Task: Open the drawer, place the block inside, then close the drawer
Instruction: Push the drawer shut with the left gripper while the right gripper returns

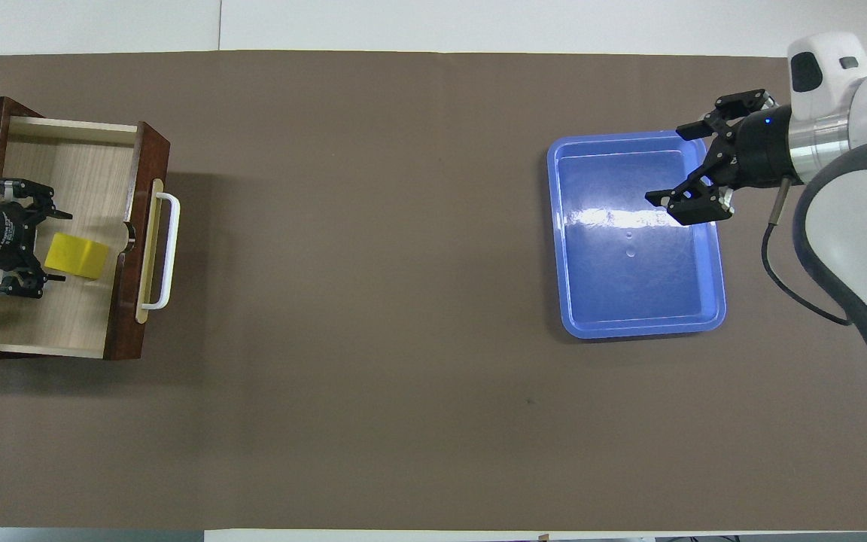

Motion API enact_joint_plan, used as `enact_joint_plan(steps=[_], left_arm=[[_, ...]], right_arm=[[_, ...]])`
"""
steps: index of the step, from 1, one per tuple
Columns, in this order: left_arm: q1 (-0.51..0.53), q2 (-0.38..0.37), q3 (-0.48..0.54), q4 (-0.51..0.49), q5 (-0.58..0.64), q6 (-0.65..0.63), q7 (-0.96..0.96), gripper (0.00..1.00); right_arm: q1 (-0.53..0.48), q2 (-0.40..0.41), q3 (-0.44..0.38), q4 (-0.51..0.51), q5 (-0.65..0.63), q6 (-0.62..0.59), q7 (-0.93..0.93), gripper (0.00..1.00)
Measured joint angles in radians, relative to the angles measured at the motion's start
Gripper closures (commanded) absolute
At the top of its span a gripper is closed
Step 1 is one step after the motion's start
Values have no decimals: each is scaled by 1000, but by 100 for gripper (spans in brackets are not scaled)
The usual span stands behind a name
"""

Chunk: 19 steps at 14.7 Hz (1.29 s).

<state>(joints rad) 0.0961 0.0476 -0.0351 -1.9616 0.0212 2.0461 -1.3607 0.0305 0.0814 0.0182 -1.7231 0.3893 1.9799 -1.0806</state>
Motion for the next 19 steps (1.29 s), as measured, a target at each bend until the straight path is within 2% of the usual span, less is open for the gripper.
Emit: enact_joint_plan(steps=[3, 5, 7, 11, 15, 19], left_arm=[[-130, 1, -9, 67, 7, -85, -70, 0], [-211, 3, -15, 72, 16, -95, -131, 0], [-240, 8, -17, 51, 21, -94, -139, 0], [-202, 15, 4, -18, 34, -38, -137, 0], [-144, 12, -5, -11, 25, -31, -157, 0], [6, 14, 6, -4, 66, -11, -52, 0]], right_arm=[[-3, -68, -1, 1, -74, -84, 184, 0], [-7, -102, -4, 2, -102, -143, 311, 0], [-14, -125, -7, 7, -151, -200, 436, 0], [-36, -145, -11, 61, -249, -374, 724, 0], [-38, -148, -13, 114, -320, -504, 943, 0], [-38, -148, -13, 132, -428, -549, 994, 0]])
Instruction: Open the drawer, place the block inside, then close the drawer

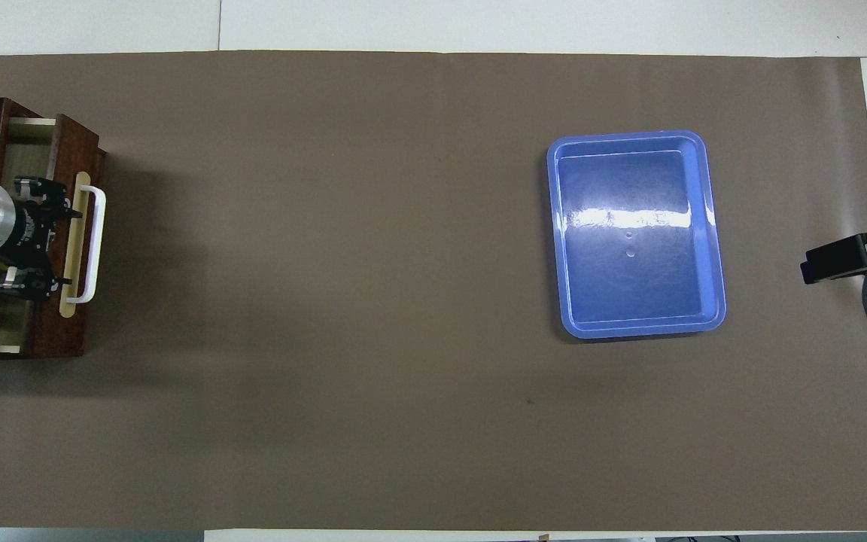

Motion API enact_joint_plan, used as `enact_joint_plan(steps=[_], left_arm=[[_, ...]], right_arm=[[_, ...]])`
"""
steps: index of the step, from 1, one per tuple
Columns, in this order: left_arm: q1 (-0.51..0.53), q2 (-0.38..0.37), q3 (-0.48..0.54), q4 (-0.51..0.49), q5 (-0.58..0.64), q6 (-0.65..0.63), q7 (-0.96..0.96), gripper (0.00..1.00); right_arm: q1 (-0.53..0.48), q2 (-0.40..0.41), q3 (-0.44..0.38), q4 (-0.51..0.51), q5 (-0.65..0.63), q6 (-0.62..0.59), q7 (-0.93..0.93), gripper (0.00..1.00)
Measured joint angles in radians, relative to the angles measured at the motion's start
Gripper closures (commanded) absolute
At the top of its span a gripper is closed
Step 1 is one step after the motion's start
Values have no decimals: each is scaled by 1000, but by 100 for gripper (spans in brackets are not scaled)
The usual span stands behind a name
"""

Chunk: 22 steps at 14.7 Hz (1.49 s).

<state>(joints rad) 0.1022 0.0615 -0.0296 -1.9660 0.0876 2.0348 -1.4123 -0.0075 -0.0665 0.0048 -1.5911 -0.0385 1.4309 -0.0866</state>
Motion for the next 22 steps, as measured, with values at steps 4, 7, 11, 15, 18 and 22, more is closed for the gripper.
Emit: enact_joint_plan(steps=[4, 7, 11, 15, 18, 22], left_arm=[[73, 0, 2, 0, 5, 7, 100, 0], [68, 0, -10, 59, 10, -26, 181, 0], [5, -8, -18, 261, 10, -222, 522, 0], [-22, -10, -34, 297, 8, -327, 807, 0], [-24, -10, -51, 308, 1, -384, 920, 0], [-48, -17, -60, 322, -61, -453, 1012, 0]], right_arm=[[-7, -4, -1, 2, -11, -7, 2, 0], [-12, -4, -1, 2, 6, -7, 2, 0], [-18, -4, -1, 5, 23, -7, 5, 0], [-18, -4, -1, 6, 23, -6, 5, 0], [-18, -4, -1, 9, 23, -6, 5, 0], [-18, -4, 2, 11, 23, -6, 5, 0]])
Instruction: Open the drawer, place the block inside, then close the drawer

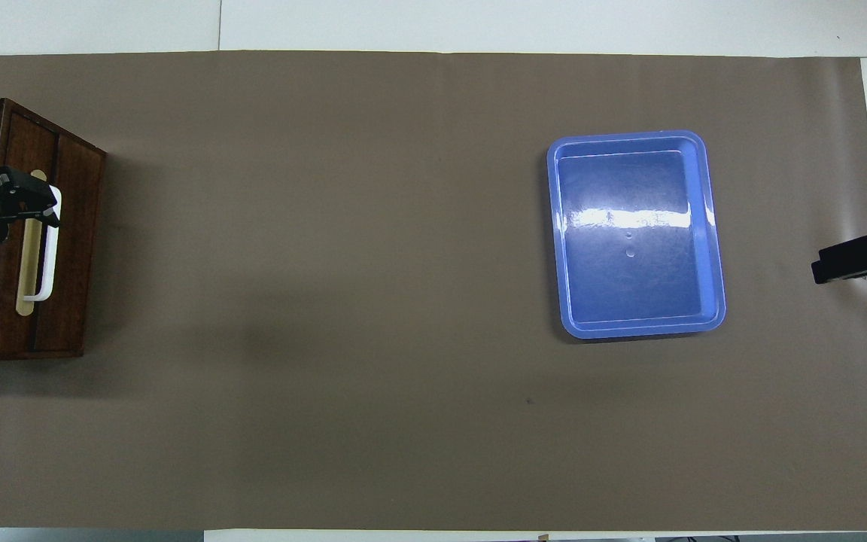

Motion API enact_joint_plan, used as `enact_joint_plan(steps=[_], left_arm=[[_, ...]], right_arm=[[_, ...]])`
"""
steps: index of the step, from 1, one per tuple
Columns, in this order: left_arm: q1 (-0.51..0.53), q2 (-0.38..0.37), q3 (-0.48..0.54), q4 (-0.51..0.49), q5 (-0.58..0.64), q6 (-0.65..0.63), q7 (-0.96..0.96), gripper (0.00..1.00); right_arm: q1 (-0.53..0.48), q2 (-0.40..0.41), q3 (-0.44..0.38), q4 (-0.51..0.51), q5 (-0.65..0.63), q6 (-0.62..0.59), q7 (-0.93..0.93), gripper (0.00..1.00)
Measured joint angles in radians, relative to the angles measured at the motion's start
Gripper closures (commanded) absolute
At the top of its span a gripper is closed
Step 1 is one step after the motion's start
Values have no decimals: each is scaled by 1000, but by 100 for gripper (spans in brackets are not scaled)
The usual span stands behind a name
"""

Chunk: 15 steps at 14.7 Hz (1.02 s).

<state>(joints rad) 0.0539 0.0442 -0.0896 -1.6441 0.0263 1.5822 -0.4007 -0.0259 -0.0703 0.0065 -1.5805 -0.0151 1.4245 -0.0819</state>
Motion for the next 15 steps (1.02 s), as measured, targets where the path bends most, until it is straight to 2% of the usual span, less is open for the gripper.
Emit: enact_joint_plan(steps=[7, 15], left_arm=[[-58, -9, -8, 1, -44, -31, 137, 0], [-60, -48, 4, -3, -37, -31, 270, 0]], right_arm=[[0, 0, 4, 0, 0, -1, 0, 0], [0, -1, 6, 0, 0, -1, 0, 0]])
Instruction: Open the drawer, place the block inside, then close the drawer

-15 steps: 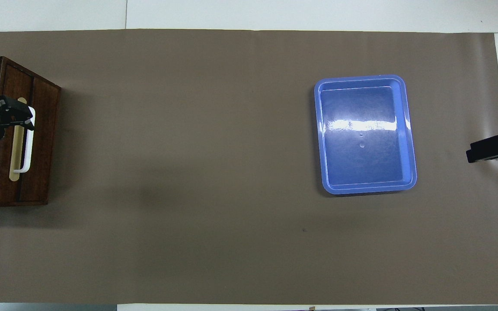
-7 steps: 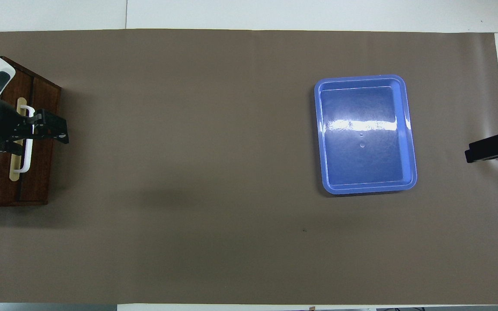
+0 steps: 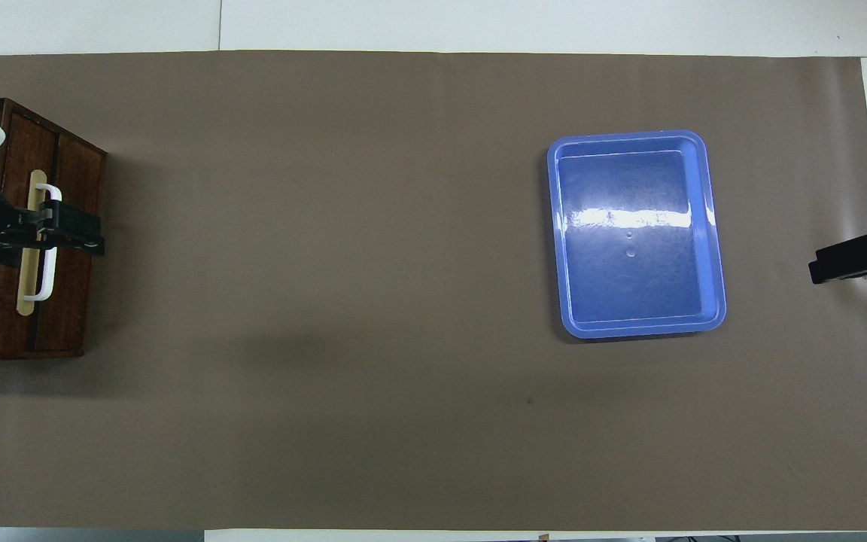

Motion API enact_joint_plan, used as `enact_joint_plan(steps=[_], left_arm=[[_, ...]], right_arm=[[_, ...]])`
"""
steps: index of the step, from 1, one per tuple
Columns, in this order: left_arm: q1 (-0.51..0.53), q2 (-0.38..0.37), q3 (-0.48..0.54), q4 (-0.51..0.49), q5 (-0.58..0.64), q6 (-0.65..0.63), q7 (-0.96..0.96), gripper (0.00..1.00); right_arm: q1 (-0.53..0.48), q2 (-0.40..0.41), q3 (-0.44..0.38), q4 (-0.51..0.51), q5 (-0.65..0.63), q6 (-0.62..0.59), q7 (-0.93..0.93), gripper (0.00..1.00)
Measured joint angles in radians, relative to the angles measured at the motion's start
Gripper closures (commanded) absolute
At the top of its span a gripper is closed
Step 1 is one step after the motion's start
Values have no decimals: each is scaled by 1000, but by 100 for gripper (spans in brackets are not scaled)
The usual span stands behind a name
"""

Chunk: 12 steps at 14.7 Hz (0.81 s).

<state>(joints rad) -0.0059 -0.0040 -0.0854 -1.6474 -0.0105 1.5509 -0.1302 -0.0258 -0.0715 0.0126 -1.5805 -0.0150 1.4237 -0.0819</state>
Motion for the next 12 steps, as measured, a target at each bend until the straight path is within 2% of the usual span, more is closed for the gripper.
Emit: enact_joint_plan(steps=[12], left_arm=[[-2, 2, -14, 6, 12, -15, 37, 0]], right_arm=[[5, -1, 6, 0, 1, 7, 0, 0]])
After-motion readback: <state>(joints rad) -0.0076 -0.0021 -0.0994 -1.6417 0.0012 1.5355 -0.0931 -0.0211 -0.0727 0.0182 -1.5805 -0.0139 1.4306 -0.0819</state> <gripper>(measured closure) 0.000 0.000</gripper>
